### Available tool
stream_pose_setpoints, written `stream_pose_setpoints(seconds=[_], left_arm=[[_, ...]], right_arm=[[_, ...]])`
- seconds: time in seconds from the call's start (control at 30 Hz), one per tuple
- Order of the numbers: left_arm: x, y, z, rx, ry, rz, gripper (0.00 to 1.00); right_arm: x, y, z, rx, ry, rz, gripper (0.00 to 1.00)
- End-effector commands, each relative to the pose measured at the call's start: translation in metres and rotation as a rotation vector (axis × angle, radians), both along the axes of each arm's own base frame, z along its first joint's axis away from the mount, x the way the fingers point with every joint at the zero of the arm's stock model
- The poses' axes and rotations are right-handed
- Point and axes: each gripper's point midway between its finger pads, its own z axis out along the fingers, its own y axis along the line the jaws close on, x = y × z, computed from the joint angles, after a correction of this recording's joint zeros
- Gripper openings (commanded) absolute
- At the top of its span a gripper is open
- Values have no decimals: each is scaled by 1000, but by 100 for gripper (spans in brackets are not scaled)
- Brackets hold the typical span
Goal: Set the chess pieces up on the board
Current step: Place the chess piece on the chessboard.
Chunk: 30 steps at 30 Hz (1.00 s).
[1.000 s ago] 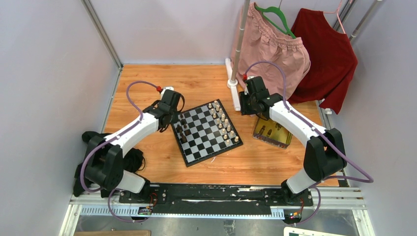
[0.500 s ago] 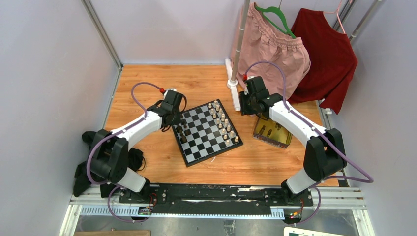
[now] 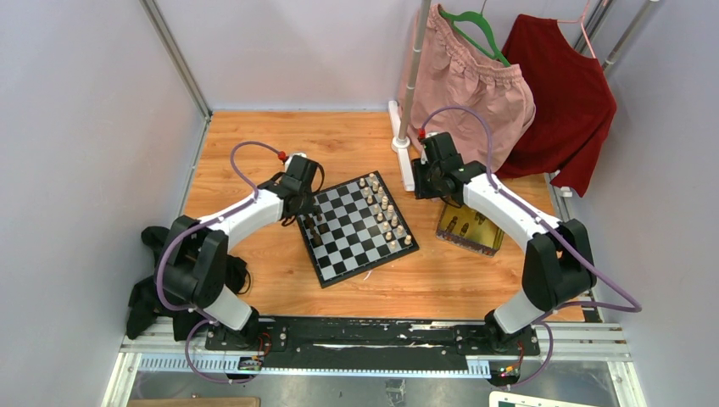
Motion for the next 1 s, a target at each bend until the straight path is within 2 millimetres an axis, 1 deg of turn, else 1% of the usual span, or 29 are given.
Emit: stream_pose_setpoints(seconds=[0.0, 0.5, 0.63, 0.77, 0.97], left_arm=[[17, 2, 10, 7, -51, 17, 0], [21, 3, 6, 10, -41, 26, 0], [21, 3, 4, 9, -37, 28, 4], [20, 4, 4, 13, -34, 30, 11], [18, 5, 6, 12, -37, 34, 17]], right_arm=[[0, -1, -8, -4, 17, -7, 41], [2, 0, -9, -6, 17, -3, 41], [2, 0, -10, -4, 20, 0, 41], [2, 1, -9, -4, 20, 1, 41], [3, 3, -8, 3, 19, 4, 41]])
